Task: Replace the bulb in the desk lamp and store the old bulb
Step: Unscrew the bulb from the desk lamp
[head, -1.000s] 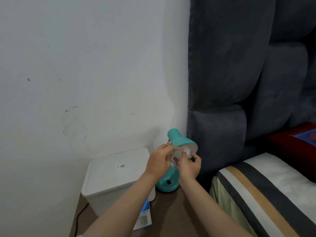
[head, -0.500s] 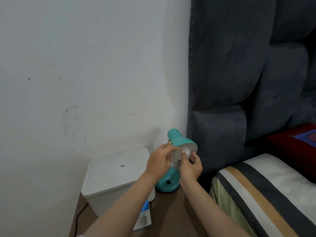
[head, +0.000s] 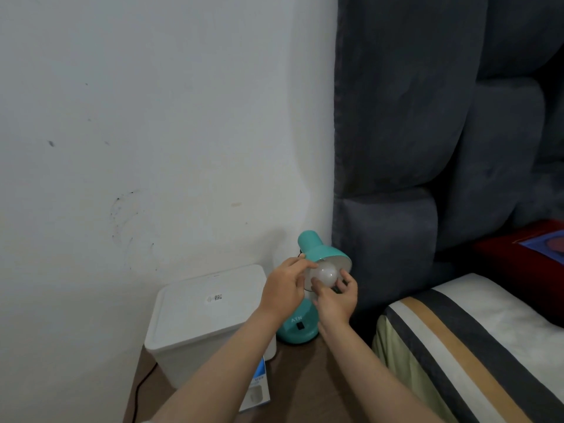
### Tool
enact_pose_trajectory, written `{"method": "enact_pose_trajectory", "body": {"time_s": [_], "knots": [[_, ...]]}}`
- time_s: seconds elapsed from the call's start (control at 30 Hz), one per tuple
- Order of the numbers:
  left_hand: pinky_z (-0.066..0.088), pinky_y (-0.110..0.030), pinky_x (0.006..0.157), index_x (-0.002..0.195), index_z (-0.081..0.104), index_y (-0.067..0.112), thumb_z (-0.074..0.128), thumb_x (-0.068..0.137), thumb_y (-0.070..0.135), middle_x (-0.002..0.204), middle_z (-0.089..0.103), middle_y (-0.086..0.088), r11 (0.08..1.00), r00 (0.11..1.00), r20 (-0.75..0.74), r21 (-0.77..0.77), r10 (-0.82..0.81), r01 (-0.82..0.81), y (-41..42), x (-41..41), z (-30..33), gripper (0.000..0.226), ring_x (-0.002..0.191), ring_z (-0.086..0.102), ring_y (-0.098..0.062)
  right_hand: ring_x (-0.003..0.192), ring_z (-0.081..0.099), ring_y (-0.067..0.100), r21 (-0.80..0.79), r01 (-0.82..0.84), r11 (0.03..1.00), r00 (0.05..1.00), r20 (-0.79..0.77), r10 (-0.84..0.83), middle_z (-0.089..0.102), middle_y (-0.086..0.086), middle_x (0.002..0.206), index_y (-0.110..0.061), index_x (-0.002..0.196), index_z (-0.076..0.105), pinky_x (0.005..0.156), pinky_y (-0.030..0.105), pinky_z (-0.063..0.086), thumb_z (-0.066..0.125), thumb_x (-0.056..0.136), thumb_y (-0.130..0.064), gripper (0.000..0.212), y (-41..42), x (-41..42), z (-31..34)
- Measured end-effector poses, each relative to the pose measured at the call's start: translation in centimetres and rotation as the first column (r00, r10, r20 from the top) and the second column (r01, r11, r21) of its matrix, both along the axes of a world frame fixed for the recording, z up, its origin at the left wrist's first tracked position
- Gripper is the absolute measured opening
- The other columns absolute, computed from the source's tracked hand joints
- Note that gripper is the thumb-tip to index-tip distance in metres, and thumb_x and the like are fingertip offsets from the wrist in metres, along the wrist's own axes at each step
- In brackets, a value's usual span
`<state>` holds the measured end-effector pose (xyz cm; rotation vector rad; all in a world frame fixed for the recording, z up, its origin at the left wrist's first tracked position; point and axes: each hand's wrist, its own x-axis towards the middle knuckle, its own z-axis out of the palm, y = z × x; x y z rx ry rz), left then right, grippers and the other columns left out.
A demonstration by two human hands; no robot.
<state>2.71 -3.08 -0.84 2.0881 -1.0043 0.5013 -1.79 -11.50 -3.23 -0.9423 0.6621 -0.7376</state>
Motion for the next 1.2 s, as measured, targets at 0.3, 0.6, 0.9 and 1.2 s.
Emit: {"method": "enact_pose_trajectory", "body": {"time_s": [0.3, 0.6, 0.9, 1.2], "knots": [[0.042, -0.011, 0.071, 0.105, 0.066, 0.020, 0.055, 0.086, 0.000, 0.105, 0.066, -0.003, 1.000, 1.000, 0.018, 0.001, -0.005, 0.005, 0.1, -0.3, 0.2, 0.030, 0.088, 0.059, -0.013, 0.106, 0.062, 0.026, -0.007, 0.012, 1.000, 0.999, 0.047, -0.012, 0.064, 0.014, 0.114, -0.014, 0.096, 0.064, 0.074, 0.023, 0.051, 0.077, 0.075, -0.003, 0.027, -0.5, -0.1, 0.3], [0.040, -0.008, 0.075, 0.105, 0.066, 0.021, 0.054, 0.084, -0.002, 0.106, 0.066, -0.004, 1.000, 1.000, -0.008, -0.017, -0.018, 0.018, 0.1, -0.1, -0.1, 0.034, 0.088, 0.058, -0.011, 0.100, 0.065, 0.020, -0.131, 0.026, 0.991, 1.000, 0.003, -0.026, 0.066, 0.004, 0.110, -0.025, 0.108, 0.060, 0.089, 0.043, 0.056, 0.081, 0.071, -0.011, 0.044, -0.9, -1.4, -0.6], [0.025, -0.003, 0.098, 0.125, 0.055, 0.018, 0.055, 0.084, 0.000, 0.132, 0.054, 0.001, 0.998, 0.984, -0.179, -0.060, 0.002, -0.012, 2.6, -2.5, -0.9, 0.045, 0.125, 0.045, -0.011, 0.084, 0.058, 0.003, -0.295, -0.060, 0.954, 0.998, -0.001, 0.062, 0.057, 0.005, 0.114, -0.016, 0.120, 0.054, 0.058, 0.007, 0.047, 0.070, 0.082, -0.004, 0.043, -0.7, -5.9, -2.9], [0.045, -0.032, 0.088, 0.115, 0.059, 0.017, 0.063, 0.083, 0.016, 0.110, 0.057, 0.000, 0.935, 0.892, -0.292, 0.023, 0.344, -0.353, 11.1, -7.9, -10.0, 0.032, 0.104, 0.052, -0.017, 0.094, 0.063, 0.021, -0.401, -0.296, 0.867, 0.920, -0.364, 0.146, 0.058, 0.007, 0.115, -0.050, 0.098, 0.051, 0.085, 0.044, 0.055, 0.076, 0.070, -0.027, 0.044, 3.5, -9.5, -10.3]]}}
